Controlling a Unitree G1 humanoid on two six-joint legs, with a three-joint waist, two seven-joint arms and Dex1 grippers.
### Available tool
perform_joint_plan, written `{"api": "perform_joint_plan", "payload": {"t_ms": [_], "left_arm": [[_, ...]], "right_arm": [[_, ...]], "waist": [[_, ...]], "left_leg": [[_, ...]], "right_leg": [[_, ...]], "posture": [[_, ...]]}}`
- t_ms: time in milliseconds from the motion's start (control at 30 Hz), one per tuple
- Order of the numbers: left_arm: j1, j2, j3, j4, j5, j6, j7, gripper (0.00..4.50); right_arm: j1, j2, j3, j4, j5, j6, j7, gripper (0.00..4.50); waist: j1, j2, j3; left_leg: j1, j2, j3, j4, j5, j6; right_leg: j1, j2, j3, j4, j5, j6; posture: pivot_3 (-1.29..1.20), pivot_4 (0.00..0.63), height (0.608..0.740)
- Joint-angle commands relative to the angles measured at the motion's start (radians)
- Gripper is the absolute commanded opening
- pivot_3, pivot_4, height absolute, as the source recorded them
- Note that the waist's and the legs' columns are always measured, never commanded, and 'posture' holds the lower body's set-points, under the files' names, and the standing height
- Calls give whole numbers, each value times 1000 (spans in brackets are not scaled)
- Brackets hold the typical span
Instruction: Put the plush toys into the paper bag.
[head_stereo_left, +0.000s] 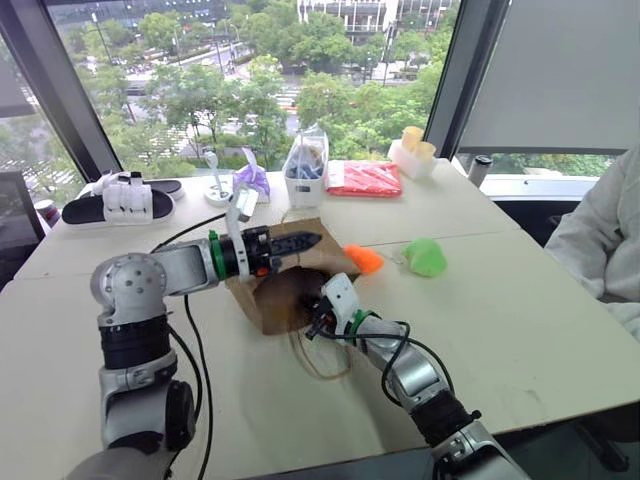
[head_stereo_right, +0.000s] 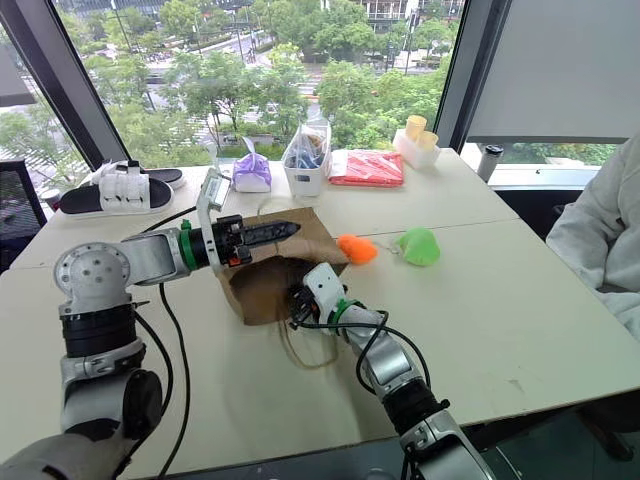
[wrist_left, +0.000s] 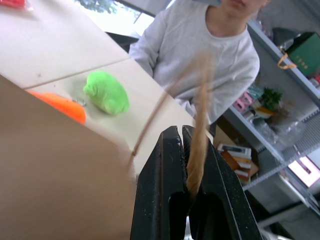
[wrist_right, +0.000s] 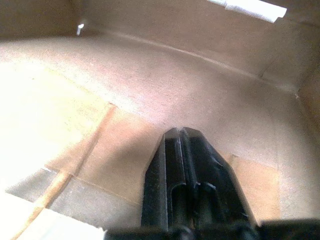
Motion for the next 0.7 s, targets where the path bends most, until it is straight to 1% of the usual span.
{"api": "perform_joint_plan", "payload": {"t_ms": [33,100,133,233,433,533,700], "left_arm": [[14,-37,-1,-71,-17,-26,69,86],[37,-62,-19,-102,-20,-33,91,86],[40,-84,-9,-106,-35,-33,109,86],[16,-140,55,-79,-89,-40,181,86],[-5,-195,124,-69,-186,-76,318,86],[14,-201,139,-86,-245,-80,378,86],[60,-175,128,-105,-335,-96,446,86]], "right_arm": [[-2,-8,15,-24,-78,-96,-46,0],[0,-8,19,-27,-101,-124,-58,0],[4,3,18,-28,-95,-118,-54,0],[5,26,18,-11,-80,-98,-31,0],[-6,41,20,36,-80,-72,25,0],[-4,42,7,35,-64,-57,52,0],[8,45,-19,21,-32,-31,79,0]], "waist": [[0,0,0],[0,0,0],[0,0,0],[0,0,0],[2,0,0],[2,0,0],[1,0,0]], "left_leg": [[0,0,0,0,0,0],[0,0,0,0,0,0],[0,0,0,0,0,0],[0,0,0,0,0,0],[0,0,0,1,0,-1],[0,0,0,1,0,-1],[0,0,0,1,0,-1]], "right_leg": [[0,0,0,0,0,0],[0,0,0,0,0,0],[0,0,0,0,0,0],[0,0,0,0,0,0],[1,0,0,0,0,0],[1,0,0,0,0,0],[1,0,1,0,0,0]], "posture": [[0,150,740],[0,150,740],[0,150,740],[0,150,740],[0,150,740],[0,150,740],[0,150,740]]}}
